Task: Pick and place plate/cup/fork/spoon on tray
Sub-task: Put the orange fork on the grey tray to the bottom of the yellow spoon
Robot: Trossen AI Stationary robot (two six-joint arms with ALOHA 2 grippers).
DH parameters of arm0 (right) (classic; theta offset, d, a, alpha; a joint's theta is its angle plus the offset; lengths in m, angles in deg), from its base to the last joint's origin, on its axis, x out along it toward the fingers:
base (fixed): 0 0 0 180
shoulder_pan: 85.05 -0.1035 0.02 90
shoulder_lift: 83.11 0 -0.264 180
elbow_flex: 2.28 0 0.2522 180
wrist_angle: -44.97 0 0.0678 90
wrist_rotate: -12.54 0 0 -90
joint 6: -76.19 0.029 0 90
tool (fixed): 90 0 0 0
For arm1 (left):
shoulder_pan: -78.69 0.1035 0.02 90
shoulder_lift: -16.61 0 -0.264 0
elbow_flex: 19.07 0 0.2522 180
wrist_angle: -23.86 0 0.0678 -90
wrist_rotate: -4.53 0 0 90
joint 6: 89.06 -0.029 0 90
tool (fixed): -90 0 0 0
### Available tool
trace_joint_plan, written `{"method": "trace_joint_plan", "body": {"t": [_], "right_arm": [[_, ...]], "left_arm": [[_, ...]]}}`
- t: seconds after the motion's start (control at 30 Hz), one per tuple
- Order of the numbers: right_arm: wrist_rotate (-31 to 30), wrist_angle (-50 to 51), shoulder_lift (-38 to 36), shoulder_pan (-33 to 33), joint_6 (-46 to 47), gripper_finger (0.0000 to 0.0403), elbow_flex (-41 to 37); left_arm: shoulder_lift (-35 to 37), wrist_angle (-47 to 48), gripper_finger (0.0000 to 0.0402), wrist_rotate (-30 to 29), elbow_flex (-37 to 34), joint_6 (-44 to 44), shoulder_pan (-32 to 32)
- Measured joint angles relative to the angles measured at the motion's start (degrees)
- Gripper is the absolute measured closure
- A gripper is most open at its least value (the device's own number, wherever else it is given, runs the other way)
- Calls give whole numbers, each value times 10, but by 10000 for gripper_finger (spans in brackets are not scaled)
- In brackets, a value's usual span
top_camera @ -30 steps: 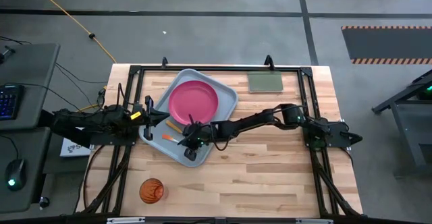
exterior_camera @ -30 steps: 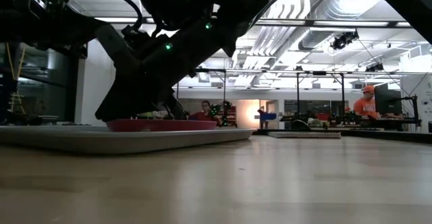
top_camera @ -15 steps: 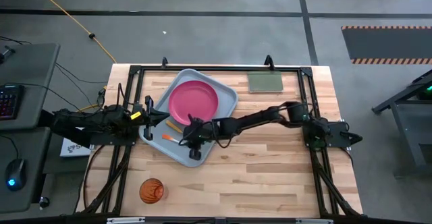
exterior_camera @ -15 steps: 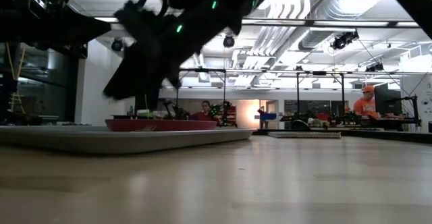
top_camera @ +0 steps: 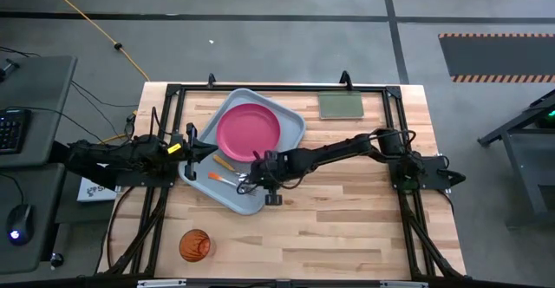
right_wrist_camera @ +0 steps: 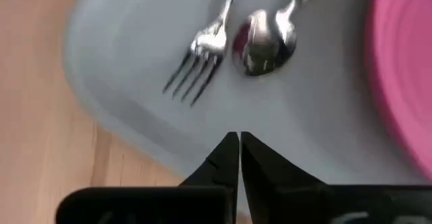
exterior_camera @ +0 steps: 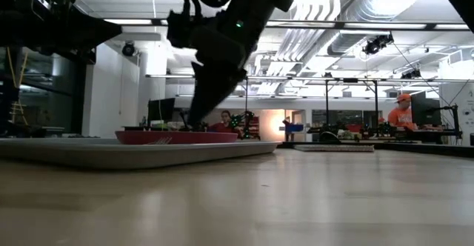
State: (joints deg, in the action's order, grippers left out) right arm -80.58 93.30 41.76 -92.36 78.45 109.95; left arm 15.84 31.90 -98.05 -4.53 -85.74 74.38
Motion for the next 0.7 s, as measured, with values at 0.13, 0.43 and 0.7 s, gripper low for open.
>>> {"method": "trace_joint_plan", "body": {"t": [0.13,0.43,0.7], "right_arm": [[31,-23,0,-7,-31,401,0],[97,-32,7,-13,-41,402,0],[96,-45,24,-14,-42,403,0]], "left_arm": [[0,0,398,0,0,0,0],[0,0,398,0,0,0,0],[-1,0,398,0,0,0,0]]}}
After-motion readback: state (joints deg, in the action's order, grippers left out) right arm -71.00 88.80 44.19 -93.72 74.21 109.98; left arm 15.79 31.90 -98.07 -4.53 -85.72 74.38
